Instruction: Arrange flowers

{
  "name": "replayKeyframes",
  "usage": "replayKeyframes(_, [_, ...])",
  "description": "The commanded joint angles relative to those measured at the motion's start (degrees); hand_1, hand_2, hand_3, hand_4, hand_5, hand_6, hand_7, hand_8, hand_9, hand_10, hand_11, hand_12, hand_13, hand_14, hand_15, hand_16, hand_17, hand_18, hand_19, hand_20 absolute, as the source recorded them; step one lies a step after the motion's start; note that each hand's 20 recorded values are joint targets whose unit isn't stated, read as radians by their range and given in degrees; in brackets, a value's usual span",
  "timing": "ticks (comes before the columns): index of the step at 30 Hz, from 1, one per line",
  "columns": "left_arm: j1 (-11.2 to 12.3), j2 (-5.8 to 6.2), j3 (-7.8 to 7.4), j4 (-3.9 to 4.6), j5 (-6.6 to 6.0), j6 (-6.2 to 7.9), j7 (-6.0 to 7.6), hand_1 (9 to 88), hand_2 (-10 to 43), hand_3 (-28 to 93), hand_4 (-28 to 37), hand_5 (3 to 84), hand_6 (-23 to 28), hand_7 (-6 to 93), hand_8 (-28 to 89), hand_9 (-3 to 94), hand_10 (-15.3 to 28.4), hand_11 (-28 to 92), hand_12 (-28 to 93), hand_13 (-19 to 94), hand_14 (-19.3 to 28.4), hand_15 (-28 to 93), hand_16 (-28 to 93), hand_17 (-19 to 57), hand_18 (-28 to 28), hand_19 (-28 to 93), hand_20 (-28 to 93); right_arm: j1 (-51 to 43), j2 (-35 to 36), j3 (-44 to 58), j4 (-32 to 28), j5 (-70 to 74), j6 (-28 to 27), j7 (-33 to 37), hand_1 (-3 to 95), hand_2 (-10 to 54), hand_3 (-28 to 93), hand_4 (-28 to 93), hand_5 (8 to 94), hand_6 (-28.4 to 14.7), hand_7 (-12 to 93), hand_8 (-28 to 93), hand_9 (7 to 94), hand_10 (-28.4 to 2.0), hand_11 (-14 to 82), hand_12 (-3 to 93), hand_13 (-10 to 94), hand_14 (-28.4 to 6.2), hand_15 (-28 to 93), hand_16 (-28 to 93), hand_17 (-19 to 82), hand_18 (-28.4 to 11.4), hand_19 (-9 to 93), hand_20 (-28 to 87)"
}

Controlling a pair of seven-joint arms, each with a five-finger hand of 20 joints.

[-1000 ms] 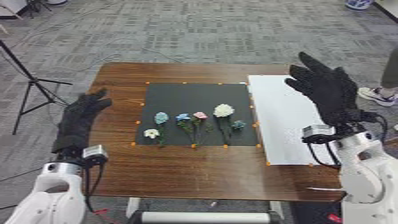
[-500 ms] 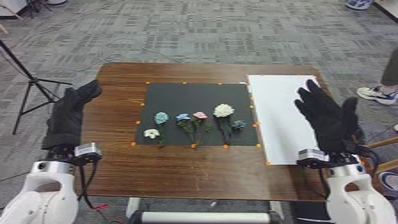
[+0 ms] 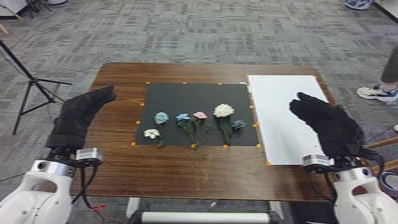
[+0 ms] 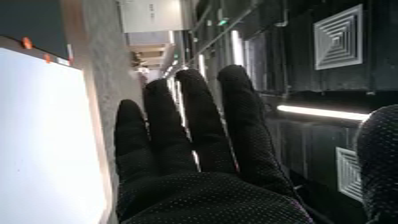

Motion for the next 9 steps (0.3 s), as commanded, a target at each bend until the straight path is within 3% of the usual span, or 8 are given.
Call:
replayKeyframes(1, [1.7, -0.57, -0.68, -0.78, 1.71, 0.96, 0.17, 15.9, 2.0, 68, -28.3, 49.5, 5.8, 7.7, -8, 49.2, 14.5, 14, 6, 31, 13.5, 8, -6, 5.5, 8.3, 2, 14, 2.0, 4.4, -0.3, 0.4, -4.0, -0.8, 0.1, 4.6, 6.2, 71, -18, 49.6, -3.6, 11, -8, 49.8, -17.4, 6.2, 13.8, 36, -17.5, 12, 15, 17, -15.8, 8, 23])
replayKeyframes(3, [1.6, -0.74, -0.61, -0.98, 1.60, 0.94, 0.17, 15.9, 1.9, 68, -28.3, 49.5, 5.7, 7.8, -8, 49.3, 14.5, 14, 6, 32, 13.6, 8, -6, 5.4, 8.3, 1, 14, 2.2, 4.6, 0.0, 0.1, -7.3, -1.4, -0.5, 5.1, 6.2, 71, -18, 49.9, -3.6, 11, -8, 50.4, -17.5, 6.2, 13.9, 37, -17.5, 12, 15, 17, -15.7, 8, 23])
replayKeyframes(7, [2.3, -1.08, -0.86, -1.64, 2.82, 1.22, -0.48, 16.1, 1.9, 68, -28.3, 49.5, 5.7, 7.7, -8, 49.3, 14.6, 14, 6, 31, 13.5, 8, -6, 4.0, 7.7, 1, 13, 2.1, 4.9, 0.3, -0.9, -12.4, -2.2, -1.1, 5.8, 6.4, 71, -18, 50.4, -3.6, 11, -9, 50.6, -17.3, 6.2, 13.9, 36, -17.5, 11, 15, 17, -15.7, 8, 23])
replayKeyframes(9, [1.9, -0.75, -0.04, -1.72, 2.44, 3.43, -0.43, 16.3, 2.1, 67, -28.3, 49.5, 5.7, 7.6, -8, 49.9, 14.4, 14, 6, 31, 13.3, 8, -6, 2.7, 7.2, 0, 12, 1.8, 5.4, 0.1, -1.5, -15.5, -1.1, -2.5, 6.1, 6.5, 71, -18, 50.5, -3.7, 11, -9, 50.2, -17.3, 6.1, 13.8, 36, -17.5, 11, 15, 17, -15.8, 8, 23])
